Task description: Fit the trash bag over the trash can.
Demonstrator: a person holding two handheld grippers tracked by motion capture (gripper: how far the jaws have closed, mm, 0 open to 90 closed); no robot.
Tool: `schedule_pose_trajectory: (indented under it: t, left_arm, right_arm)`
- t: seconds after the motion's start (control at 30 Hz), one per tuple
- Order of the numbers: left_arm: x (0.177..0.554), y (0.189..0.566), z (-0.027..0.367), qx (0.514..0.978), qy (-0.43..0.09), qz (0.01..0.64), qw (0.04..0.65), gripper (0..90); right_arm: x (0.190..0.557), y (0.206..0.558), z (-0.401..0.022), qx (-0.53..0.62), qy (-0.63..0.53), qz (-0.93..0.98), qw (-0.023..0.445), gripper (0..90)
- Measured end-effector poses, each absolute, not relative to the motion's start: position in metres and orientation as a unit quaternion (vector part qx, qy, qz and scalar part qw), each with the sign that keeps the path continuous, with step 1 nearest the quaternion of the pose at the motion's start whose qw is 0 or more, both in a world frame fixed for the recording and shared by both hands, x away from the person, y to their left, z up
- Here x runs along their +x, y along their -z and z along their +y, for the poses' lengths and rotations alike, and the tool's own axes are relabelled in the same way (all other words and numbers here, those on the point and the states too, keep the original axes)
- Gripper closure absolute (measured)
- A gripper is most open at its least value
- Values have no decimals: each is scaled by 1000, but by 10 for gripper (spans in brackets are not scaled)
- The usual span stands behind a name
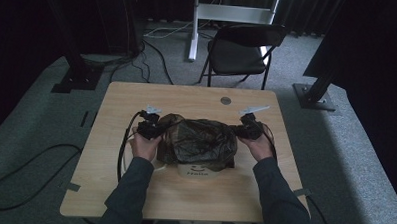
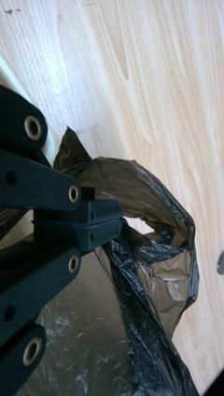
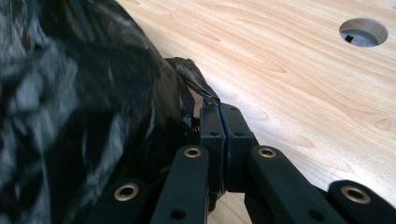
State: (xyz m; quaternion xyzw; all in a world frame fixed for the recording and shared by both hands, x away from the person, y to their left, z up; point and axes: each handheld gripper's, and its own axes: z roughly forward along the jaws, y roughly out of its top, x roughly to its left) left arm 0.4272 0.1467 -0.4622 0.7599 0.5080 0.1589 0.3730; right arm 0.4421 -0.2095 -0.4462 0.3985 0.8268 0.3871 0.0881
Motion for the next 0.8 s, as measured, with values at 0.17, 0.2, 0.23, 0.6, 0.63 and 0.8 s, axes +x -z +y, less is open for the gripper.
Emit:
schedule_pose_trajectory:
  t: [0.17, 0.2, 0.23, 0.6, 0.63, 0.8]
  left_arm:
    - [430, 466, 149, 761, -153, 516, 363, 900]
    - [430, 467, 149, 760, -151, 517, 363, 900]
    - [430, 467, 149, 759, -152, 518, 363, 900]
    - [419, 451, 162, 740, -156, 520, 397, 703]
    - [419, 450, 163, 740, -156, 520, 397, 695]
    - [414, 446, 164, 743, -148, 511, 406, 657]
  right_arm:
    - [437, 443, -206, 385, -386, 833, 90, 882]
    - [437, 442, -206, 384, -386, 834, 91, 880]
    - [436, 441, -207, 382, -384, 835, 91, 872]
    - [421, 423, -223, 382, -392, 827, 132, 631]
    - [420, 421, -226, 386, -394, 823, 135, 617]
    - [416, 413, -238, 393, -402, 815, 142, 585]
